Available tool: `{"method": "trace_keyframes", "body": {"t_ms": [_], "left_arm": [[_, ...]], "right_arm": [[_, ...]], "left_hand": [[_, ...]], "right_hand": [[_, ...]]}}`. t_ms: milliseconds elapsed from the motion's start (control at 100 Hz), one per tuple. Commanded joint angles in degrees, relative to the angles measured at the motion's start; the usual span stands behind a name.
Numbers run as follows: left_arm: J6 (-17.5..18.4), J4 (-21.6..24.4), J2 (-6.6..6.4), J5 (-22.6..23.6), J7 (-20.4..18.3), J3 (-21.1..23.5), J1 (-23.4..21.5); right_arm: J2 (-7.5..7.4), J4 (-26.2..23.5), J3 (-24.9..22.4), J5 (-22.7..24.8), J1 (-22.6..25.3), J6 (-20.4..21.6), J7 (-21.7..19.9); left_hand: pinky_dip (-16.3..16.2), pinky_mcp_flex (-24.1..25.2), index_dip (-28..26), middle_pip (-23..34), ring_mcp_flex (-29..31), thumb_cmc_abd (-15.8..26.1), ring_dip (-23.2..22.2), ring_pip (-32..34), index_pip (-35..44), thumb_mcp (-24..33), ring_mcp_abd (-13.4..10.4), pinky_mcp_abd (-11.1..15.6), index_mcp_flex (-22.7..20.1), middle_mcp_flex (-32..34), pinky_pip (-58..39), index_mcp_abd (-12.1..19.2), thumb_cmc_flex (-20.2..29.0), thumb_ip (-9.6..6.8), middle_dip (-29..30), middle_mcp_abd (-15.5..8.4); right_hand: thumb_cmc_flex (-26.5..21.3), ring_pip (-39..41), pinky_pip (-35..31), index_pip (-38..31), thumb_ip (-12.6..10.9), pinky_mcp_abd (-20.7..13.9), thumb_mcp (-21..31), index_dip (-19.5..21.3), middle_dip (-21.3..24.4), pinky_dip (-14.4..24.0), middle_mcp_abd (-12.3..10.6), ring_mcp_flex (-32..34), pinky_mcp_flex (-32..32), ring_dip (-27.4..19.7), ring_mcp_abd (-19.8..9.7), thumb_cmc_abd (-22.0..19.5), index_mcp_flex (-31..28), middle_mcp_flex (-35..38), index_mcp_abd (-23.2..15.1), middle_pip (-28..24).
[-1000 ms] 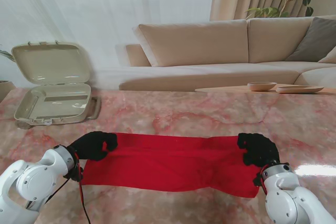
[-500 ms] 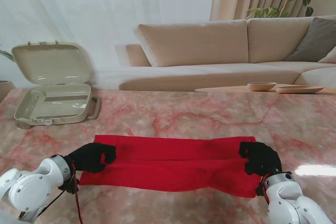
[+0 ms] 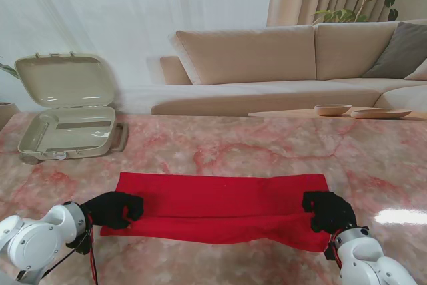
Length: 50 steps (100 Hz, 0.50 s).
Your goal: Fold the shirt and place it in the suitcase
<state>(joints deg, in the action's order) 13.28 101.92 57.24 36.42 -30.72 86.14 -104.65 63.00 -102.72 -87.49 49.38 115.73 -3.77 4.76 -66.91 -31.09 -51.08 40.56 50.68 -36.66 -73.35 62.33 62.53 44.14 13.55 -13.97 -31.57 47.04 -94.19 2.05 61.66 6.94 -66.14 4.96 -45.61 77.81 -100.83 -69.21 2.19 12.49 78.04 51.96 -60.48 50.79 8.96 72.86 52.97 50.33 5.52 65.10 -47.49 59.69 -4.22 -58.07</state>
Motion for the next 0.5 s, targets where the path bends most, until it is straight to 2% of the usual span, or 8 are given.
{"method": "trace_keyframes", "body": {"t_ms": [0,150,230,380,490], "left_arm": [[-0.5,-0.6,-0.51,0.0,-1.3,0.1,-0.5],[-1.3,-0.2,-0.86,-0.4,-3.6,0.4,-0.6],[-1.8,0.1,-1.19,-0.5,-5.6,0.6,-0.6],[-2.3,0.6,-1.55,-0.2,-7.7,0.9,-0.7],[-2.9,1.4,-1.79,1.5,-9.4,1.3,-0.8]], "right_arm": [[-0.13,0.3,0.0,-0.5,0.9,-0.7,-1.4],[-0.14,-0.3,-0.1,-1.1,1.4,-1.7,-2.3],[-0.11,-0.4,-0.2,-1.2,1.8,-2.1,-2.3],[-0.19,-1.2,-0.9,-1.3,3.0,-2.4,-3.4],[-0.2,-1.7,-1.4,-1.8,3.8,-2.6,-4.1]], "left_hand": [[-1.9,1.4,3.4,-1.4,-1.8,1.3,-0.3,-1.2,-1.7,-1.5,2.2,0.0,1.1,-1.6,-0.4,-0.1,3.1,1.24,-1.2,0.7],[-2.2,2.8,8.1,-3.2,-2.8,2.1,-1.2,-2.9,-3.3,-3.7,2.5,-0.5,0.1,-2.1,1.0,-1.3,4.9,0.97,-1.8,1.2],[-2.4,4.5,10.8,-4.8,-4.4,3.2,-0.9,-4.6,-5.2,-4.7,2.6,-0.7,0.0,-3.0,2.4,-1.7,3.9,0.85,-1.8,1.7],[-2.9,6.4,16.1,-7.0,-6.0,4.4,-1.4,-6.4,-9.0,-5.7,2.9,-1.0,-1.2,-3.9,4.1,-3.5,4.2,0.58,-2.1,2.3],[-3.4,8.2,20.5,-8.9,-7.8,5.4,-1.7,-8.0,-13.4,-7.6,3.0,-0.9,-1.9,-5.2,5.4,-4.8,4.3,0.42,-2.2,2.8]], "right_hand": [[-3.4,-2.2,-2.3,0.6,1.4,0.7,2.0,-1.2,0.9,-0.6,1.1,0.7,-0.5,0.4,1.3,0.1,-1.2,2.6,-2.1,-1.1],[-0.8,-5.4,-1.1,0.6,2.0,1.6,-6.8,-5.9,1.5,-1.2,1.4,-0.1,-1.9,1.3,2.7,-5.4,1.3,2.2,-1.4,0.2],[0.2,-7.2,-0.3,0.9,2.4,2.2,-9.8,-7.8,2.0,-1.7,1.7,-0.9,-2.7,0.7,3.4,-7.1,2.3,1.7,-1.0,1.8],[3.1,-11.6,2.4,3.9,4.0,3.6,-15.4,-12.1,3.9,-2.7,3.0,-3.1,-5.2,-0.8,5.0,-10.2,3.1,0.3,1.4,5.7],[6.0,-15.0,4.9,6.7,4.2,5.0,-20.5,-15.4,6.8,-3.0,4.3,-4.8,-7.7,-1.9,6.6,-14.6,2.4,-0.7,3.6,8.5]]}}
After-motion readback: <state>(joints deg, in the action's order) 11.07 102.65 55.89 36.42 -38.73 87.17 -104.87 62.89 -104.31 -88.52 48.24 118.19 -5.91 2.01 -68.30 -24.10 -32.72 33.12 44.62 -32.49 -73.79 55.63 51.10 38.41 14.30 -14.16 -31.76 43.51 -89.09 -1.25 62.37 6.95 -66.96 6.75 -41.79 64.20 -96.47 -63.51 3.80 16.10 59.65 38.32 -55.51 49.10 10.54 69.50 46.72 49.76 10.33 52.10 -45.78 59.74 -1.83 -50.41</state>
